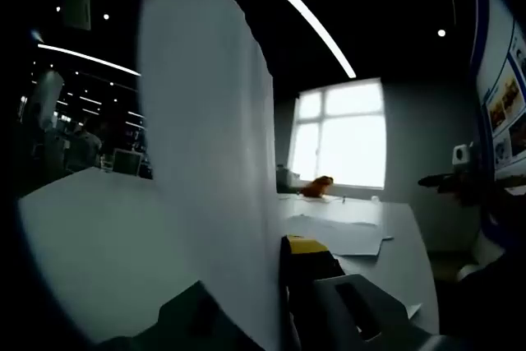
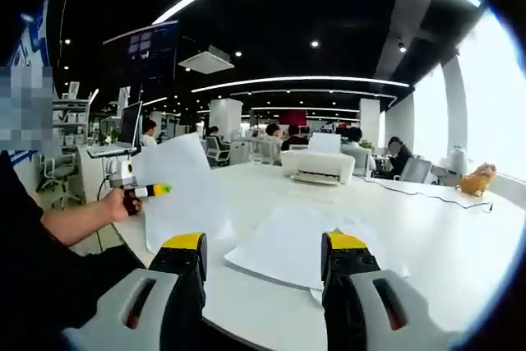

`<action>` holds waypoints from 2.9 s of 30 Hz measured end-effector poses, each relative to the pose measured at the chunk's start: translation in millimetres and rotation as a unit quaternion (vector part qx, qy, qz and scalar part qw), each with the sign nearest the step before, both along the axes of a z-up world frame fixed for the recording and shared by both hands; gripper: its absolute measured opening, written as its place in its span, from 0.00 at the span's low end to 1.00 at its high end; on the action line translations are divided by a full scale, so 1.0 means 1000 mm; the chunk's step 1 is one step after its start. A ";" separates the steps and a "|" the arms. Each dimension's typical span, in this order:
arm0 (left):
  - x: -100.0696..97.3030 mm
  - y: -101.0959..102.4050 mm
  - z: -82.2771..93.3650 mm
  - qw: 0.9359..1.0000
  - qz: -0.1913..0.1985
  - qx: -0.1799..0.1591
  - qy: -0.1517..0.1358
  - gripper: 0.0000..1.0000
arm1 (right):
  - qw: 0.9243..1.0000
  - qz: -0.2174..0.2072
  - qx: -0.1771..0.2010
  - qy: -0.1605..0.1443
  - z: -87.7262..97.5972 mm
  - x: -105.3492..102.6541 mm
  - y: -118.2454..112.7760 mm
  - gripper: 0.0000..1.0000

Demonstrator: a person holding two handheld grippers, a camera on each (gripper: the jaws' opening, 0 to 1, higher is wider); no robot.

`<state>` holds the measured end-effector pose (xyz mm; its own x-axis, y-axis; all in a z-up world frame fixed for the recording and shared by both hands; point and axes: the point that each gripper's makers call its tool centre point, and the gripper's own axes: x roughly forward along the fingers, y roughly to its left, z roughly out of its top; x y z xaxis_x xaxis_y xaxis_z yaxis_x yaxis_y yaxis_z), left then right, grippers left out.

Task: Organize the stack of printing papers by aligning and flattening the scattered papers on the table

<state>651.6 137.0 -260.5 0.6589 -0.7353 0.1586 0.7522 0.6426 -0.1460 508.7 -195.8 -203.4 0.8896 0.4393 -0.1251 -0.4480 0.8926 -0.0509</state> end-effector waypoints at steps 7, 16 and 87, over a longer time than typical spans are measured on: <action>0.001 0.001 -0.002 1.000 0.000 -0.001 0.006 0.06 | 0.999 -0.003 -0.042 0.014 -0.022 -0.001 -0.003 0.52; 0.000 0.000 -0.003 1.000 -0.002 0.001 0.008 0.06 | 0.995 0.004 -0.101 0.015 -0.030 0.004 0.004 0.51; 0.005 0.005 -0.008 0.999 0.024 0.012 0.020 0.06 | 0.927 0.040 -0.372 -0.010 -0.112 0.081 0.063 0.43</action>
<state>656.7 142.3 -268.8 0.6996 -0.7053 0.1140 0.7136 0.6819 -0.1605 589.6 -132.8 -315.8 0.8637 0.3020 -0.4034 -0.5028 0.5715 -0.6486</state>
